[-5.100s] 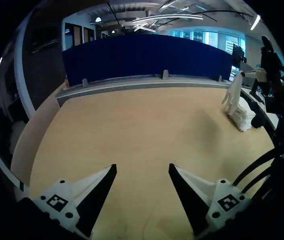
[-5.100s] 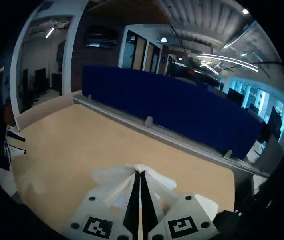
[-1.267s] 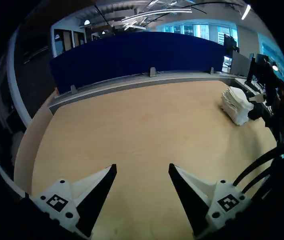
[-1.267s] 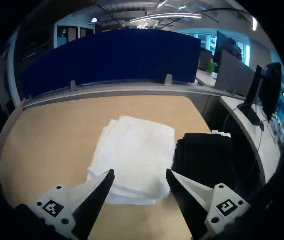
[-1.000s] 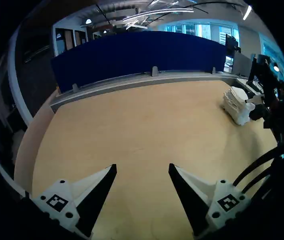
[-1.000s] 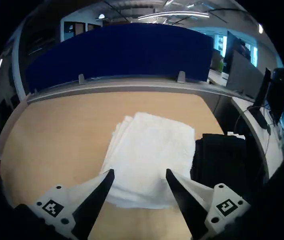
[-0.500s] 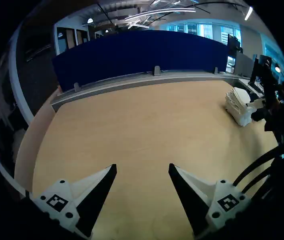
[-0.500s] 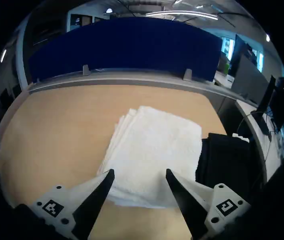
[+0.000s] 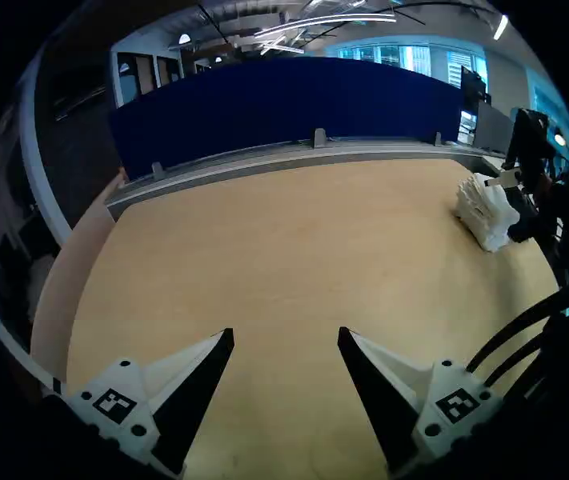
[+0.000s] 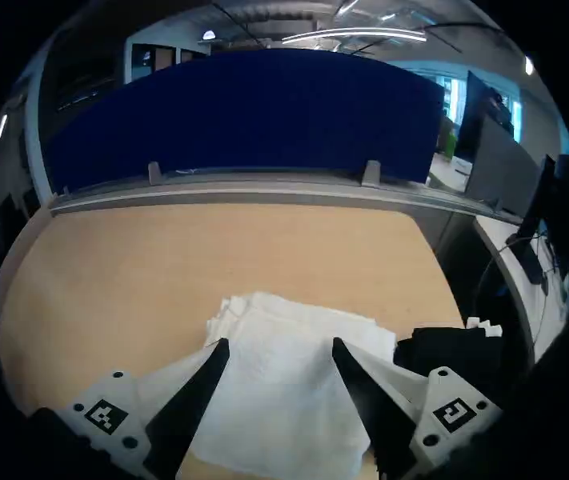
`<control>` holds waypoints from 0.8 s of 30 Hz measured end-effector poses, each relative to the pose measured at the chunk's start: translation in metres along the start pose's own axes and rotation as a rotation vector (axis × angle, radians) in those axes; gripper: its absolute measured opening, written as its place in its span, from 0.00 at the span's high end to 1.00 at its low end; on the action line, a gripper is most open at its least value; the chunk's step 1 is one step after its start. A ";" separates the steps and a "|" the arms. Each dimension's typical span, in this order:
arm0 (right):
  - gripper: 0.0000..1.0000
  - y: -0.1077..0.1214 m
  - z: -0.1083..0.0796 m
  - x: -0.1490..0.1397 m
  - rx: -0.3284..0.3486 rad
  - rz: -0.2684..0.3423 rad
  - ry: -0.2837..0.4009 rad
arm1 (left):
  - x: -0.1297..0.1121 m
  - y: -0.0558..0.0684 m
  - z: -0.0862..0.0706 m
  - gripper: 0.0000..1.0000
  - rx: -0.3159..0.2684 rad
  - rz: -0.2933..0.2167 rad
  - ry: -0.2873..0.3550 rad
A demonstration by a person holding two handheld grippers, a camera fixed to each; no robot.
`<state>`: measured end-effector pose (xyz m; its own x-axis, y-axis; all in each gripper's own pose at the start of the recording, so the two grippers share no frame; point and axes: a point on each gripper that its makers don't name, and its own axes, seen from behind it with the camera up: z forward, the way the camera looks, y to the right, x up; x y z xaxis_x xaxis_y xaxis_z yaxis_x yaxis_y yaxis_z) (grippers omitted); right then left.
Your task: Fold towel
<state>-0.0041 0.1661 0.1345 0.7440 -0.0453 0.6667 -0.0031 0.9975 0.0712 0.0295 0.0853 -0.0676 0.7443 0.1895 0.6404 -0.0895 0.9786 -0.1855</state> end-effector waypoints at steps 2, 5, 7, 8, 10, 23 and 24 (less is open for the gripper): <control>0.00 0.000 0.008 -0.001 0.002 -0.005 -0.014 | -0.001 -0.001 0.000 0.03 0.004 -0.003 -0.004; 0.00 -0.001 0.018 -0.004 0.003 -0.014 -0.033 | -0.002 -0.004 0.001 0.03 0.014 -0.004 -0.008; 0.00 -0.002 0.022 -0.006 0.004 -0.019 -0.038 | -0.002 -0.005 0.001 0.03 0.018 -0.004 -0.009; 0.00 -0.002 0.024 -0.006 0.005 -0.021 -0.039 | -0.002 -0.006 0.001 0.03 0.020 -0.004 -0.009; 0.00 -0.002 0.026 -0.007 0.005 -0.026 -0.042 | -0.002 -0.007 0.001 0.03 0.022 -0.004 -0.009; 0.00 -0.009 -0.002 0.014 0.008 -0.022 0.037 | 0.002 -0.005 0.003 0.03 0.016 -0.014 0.002; 0.00 -0.010 -0.007 0.018 0.008 -0.020 0.051 | 0.002 -0.006 0.003 0.03 0.015 -0.015 0.005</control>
<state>0.0140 0.1556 0.1399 0.7772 -0.0623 0.6262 0.0073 0.9959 0.0900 0.0299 0.0803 -0.0628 0.7487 0.1745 0.6395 -0.0882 0.9824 -0.1649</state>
